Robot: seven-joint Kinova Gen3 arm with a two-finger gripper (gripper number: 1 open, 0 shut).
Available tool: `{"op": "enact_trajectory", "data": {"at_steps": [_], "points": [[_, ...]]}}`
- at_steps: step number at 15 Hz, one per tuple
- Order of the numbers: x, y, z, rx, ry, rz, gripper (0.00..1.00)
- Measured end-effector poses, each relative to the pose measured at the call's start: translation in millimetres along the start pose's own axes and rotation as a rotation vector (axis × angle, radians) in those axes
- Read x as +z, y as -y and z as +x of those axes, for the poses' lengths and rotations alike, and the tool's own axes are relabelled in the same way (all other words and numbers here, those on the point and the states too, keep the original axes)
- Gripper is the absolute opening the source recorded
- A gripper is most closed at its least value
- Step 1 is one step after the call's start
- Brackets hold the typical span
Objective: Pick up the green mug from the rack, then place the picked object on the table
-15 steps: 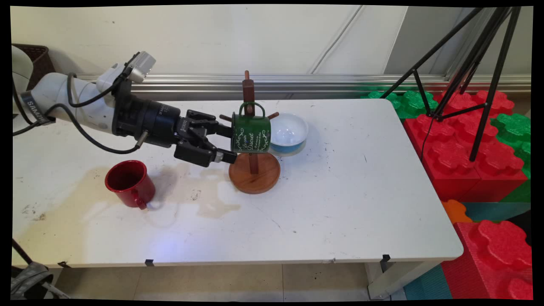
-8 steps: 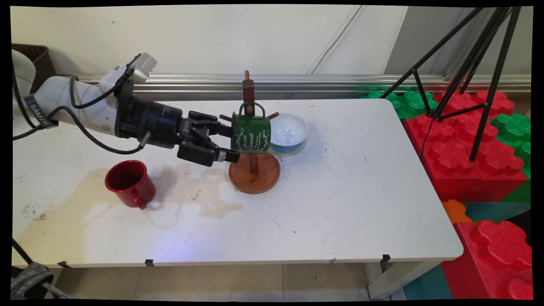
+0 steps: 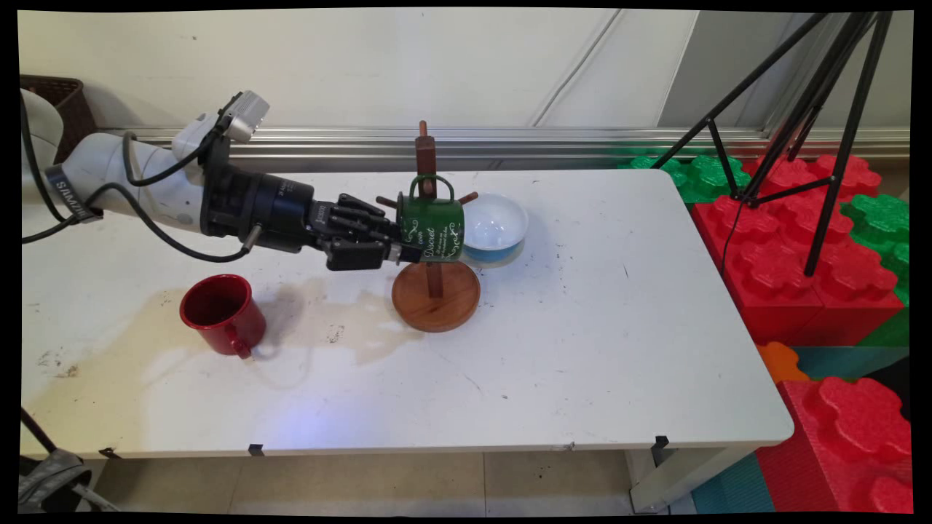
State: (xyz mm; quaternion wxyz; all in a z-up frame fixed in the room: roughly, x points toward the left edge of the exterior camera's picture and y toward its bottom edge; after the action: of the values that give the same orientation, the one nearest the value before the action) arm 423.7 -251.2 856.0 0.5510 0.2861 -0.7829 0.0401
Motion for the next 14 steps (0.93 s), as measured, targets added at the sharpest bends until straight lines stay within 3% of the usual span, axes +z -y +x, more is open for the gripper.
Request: {"op": "enact_trajectory", "data": {"at_steps": [14], "points": [[-5.7,-0.2,1.0,-0.017,-0.011,-0.012,0.0]]}}
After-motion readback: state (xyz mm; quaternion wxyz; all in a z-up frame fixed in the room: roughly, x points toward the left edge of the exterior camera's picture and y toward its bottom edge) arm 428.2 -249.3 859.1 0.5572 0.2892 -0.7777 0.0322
